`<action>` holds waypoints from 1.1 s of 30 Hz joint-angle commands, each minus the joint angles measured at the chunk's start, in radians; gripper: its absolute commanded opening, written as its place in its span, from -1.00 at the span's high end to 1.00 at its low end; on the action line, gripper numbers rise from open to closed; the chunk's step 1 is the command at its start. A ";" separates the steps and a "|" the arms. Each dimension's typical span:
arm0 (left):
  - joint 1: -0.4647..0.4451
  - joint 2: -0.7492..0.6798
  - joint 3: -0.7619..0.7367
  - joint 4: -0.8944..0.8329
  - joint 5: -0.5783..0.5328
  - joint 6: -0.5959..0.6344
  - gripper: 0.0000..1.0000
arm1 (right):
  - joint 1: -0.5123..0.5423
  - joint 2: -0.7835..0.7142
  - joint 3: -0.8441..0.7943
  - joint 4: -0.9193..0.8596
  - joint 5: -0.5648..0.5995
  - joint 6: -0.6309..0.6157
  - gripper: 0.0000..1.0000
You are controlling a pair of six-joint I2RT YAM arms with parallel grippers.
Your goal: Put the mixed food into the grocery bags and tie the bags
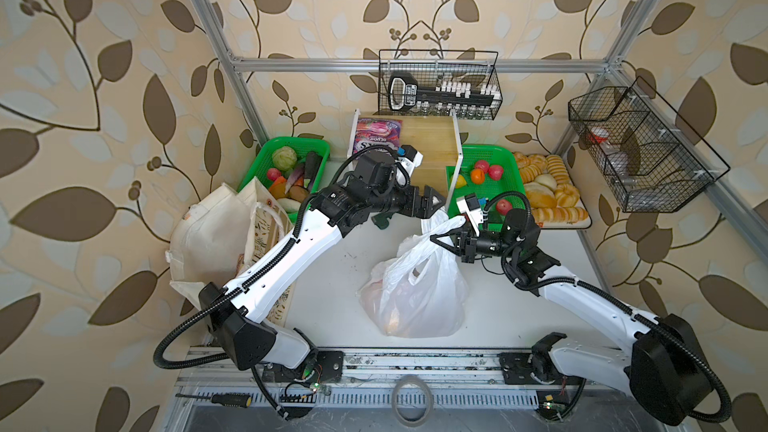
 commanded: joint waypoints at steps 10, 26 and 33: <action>-0.013 0.005 0.020 0.041 0.120 -0.037 0.97 | 0.003 0.000 0.017 -0.029 0.038 0.014 0.85; -0.099 -0.229 -0.237 0.244 0.115 -0.024 1.00 | 0.012 0.047 -0.009 0.100 0.190 0.321 0.88; -0.175 -0.342 -0.428 0.240 -0.015 0.010 1.00 | 0.012 0.027 -0.007 0.112 0.251 0.419 0.89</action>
